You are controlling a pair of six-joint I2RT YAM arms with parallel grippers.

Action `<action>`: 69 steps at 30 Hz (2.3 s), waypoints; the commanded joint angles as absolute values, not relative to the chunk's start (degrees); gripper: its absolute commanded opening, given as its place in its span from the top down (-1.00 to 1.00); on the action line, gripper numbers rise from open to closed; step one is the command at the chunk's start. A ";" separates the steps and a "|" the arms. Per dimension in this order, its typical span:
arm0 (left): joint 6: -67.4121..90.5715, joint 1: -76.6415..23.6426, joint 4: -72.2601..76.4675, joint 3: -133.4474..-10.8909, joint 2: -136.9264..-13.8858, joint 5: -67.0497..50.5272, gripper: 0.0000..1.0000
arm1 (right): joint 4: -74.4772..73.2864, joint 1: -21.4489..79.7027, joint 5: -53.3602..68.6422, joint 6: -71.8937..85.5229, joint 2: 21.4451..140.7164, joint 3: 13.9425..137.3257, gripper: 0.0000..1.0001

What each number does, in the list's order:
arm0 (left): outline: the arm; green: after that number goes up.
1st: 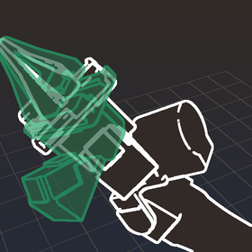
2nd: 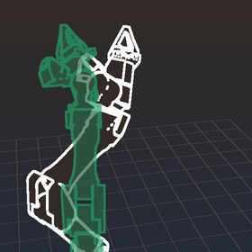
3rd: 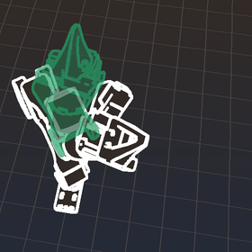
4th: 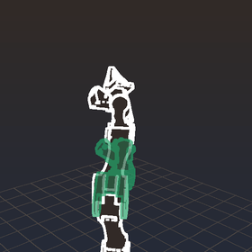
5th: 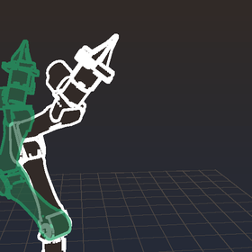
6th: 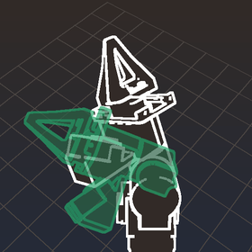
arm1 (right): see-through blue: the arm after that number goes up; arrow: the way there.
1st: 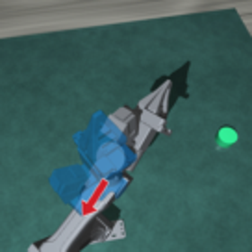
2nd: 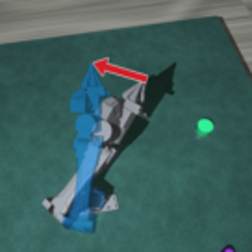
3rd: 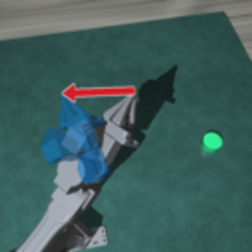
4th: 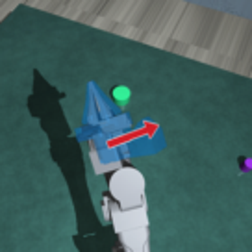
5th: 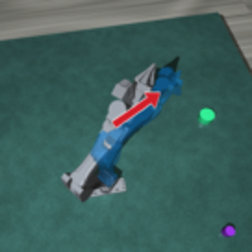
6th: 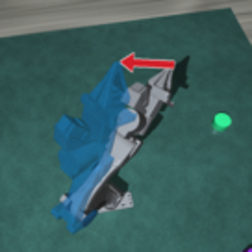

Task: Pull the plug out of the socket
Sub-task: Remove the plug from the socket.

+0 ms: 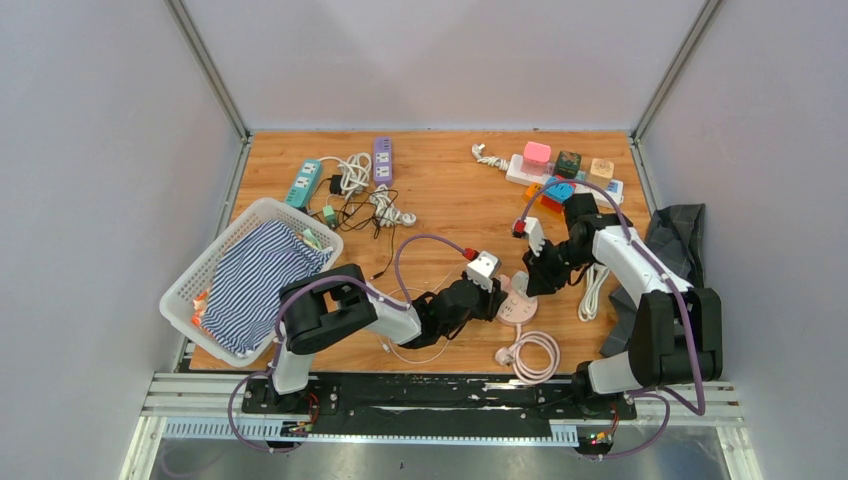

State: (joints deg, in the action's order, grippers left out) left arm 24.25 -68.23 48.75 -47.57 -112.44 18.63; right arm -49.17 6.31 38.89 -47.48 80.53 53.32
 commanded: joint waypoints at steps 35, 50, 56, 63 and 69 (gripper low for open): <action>27.38 -67.33 42.81 -47.55 -116.89 14.06 1.00 | -59.97 10.99 54.57 -53.80 78.07 52.25 1.00; 27.55 -67.32 42.89 -47.58 -117.13 13.80 1.00 | -48.42 5.08 40.42 -41.10 77.14 51.26 1.00; 27.60 -67.32 42.88 -47.89 -117.21 13.46 1.00 | -55.45 8.58 52.17 -49.30 77.08 51.06 1.00; 27.51 -67.24 42.80 -48.07 -117.42 13.36 1.00 | -61.45 11.37 57.14 -56.71 77.36 51.57 1.00; 27.41 -67.15 42.54 -48.03 -117.51 13.44 1.00 | -53.33 8.49 46.34 -46.03 77.05 52.20 1.00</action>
State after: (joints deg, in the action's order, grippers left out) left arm 25.98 -67.51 49.69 -48.18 -113.43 16.49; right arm -48.10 6.50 37.80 -50.57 77.82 52.56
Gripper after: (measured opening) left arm 0.320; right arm 0.246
